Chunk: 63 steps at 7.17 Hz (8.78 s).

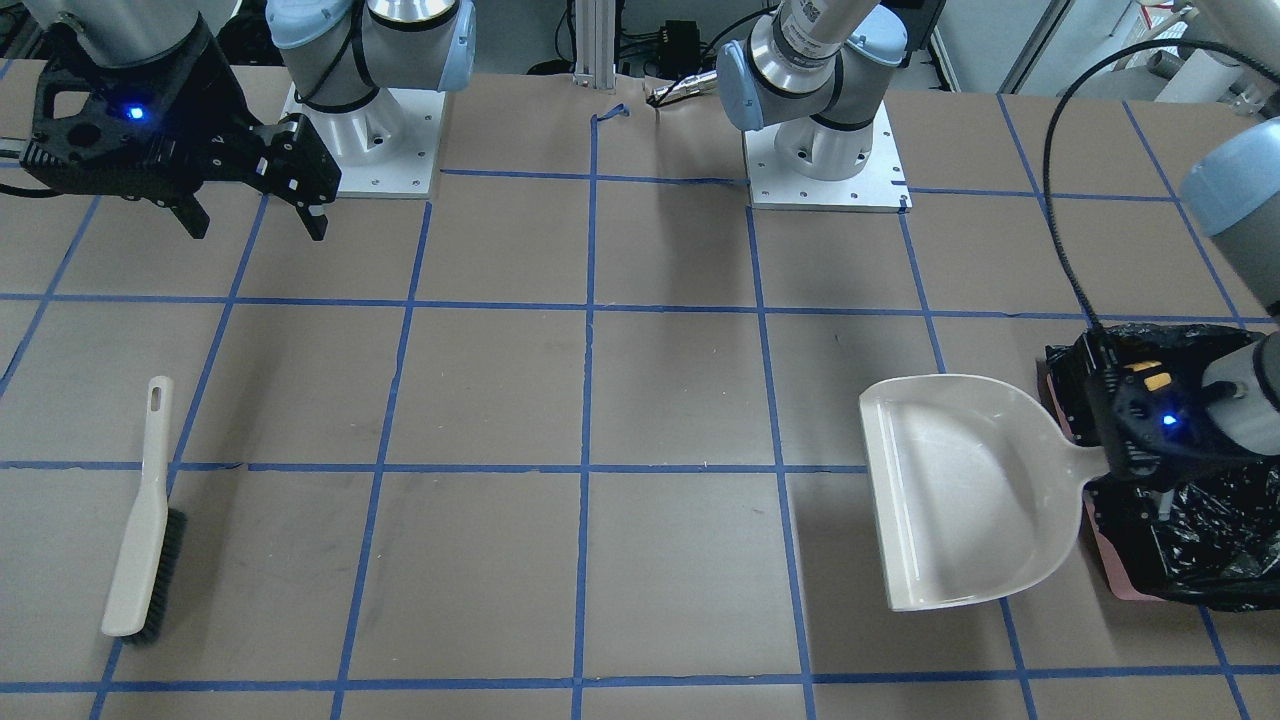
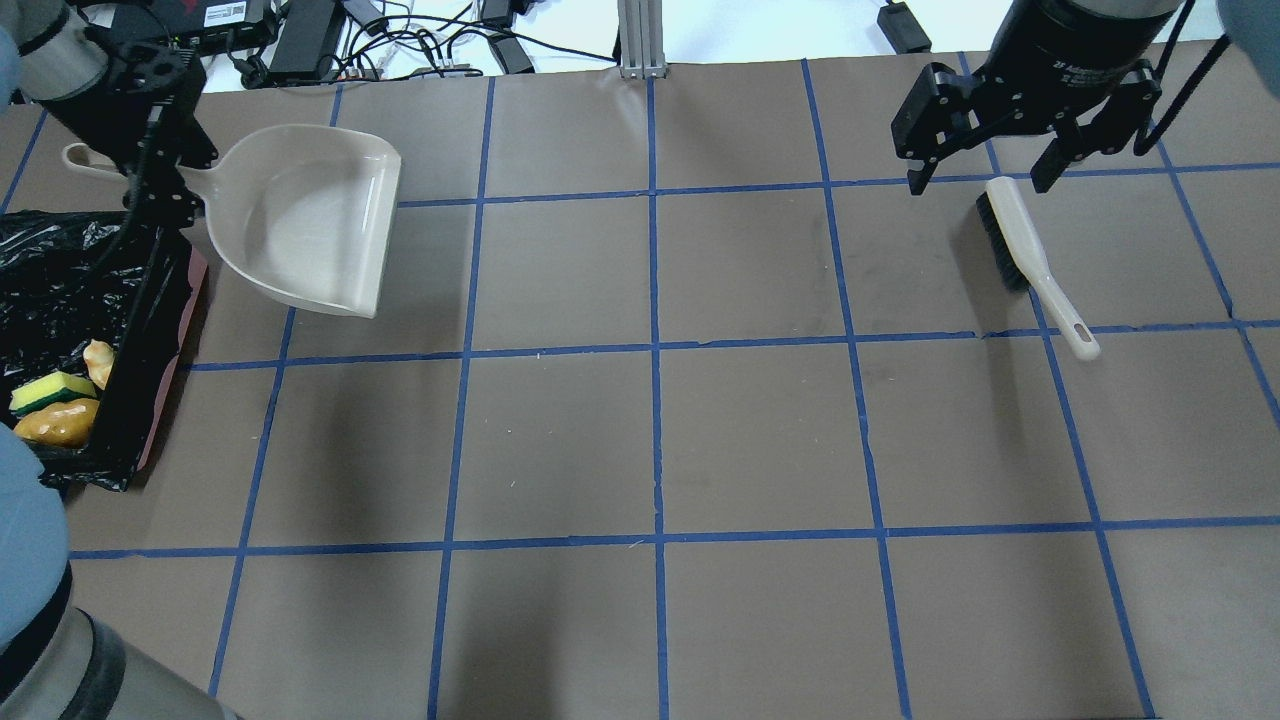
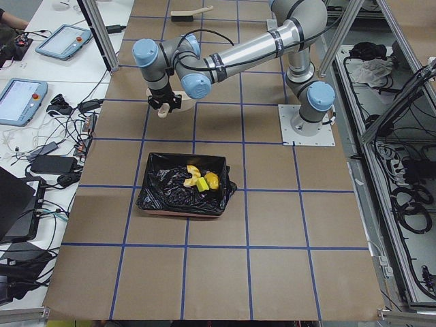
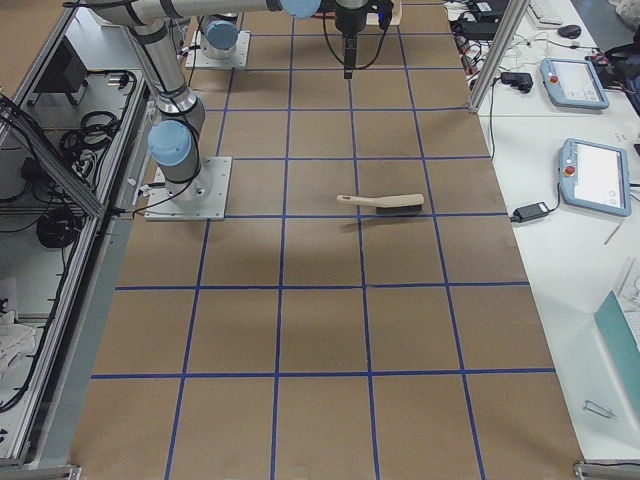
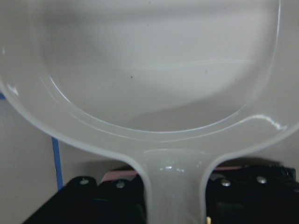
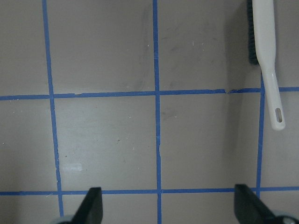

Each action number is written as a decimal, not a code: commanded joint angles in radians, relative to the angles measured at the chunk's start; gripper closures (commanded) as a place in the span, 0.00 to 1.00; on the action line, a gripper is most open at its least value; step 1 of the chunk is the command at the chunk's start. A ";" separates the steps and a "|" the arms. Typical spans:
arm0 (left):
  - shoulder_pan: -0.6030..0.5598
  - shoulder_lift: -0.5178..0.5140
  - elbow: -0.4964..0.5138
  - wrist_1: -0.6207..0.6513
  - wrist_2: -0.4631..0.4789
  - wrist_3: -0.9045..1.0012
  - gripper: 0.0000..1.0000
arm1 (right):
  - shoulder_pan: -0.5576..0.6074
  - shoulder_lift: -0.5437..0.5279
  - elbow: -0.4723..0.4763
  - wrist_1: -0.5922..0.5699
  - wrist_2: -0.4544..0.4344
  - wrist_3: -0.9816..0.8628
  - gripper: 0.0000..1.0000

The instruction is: Sweep and dump trash into bin

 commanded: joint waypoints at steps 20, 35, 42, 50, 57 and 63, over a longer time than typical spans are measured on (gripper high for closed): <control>-0.128 -0.214 -0.033 0.213 -0.108 -0.079 1.00 | 0.014 -0.003 0.061 -0.136 -0.015 -0.010 0.00; -0.161 -0.136 -0.024 0.223 -0.095 -0.128 0.00 | 0.013 -0.006 0.061 -0.136 -0.016 -0.010 0.00; -0.276 0.018 -0.029 0.134 -0.065 -0.563 0.00 | 0.013 -0.006 0.061 -0.134 -0.016 -0.008 0.00; -0.341 0.255 -0.052 -0.051 0.031 -1.492 0.00 | 0.013 -0.004 0.061 -0.134 -0.016 -0.008 0.00; -0.336 0.351 -0.130 -0.118 0.114 -1.616 0.00 | 0.013 -0.004 0.061 -0.134 -0.016 -0.007 0.00; -0.330 0.362 -0.133 -0.080 0.123 -1.551 0.00 | 0.013 -0.003 0.061 -0.134 -0.016 -0.007 0.00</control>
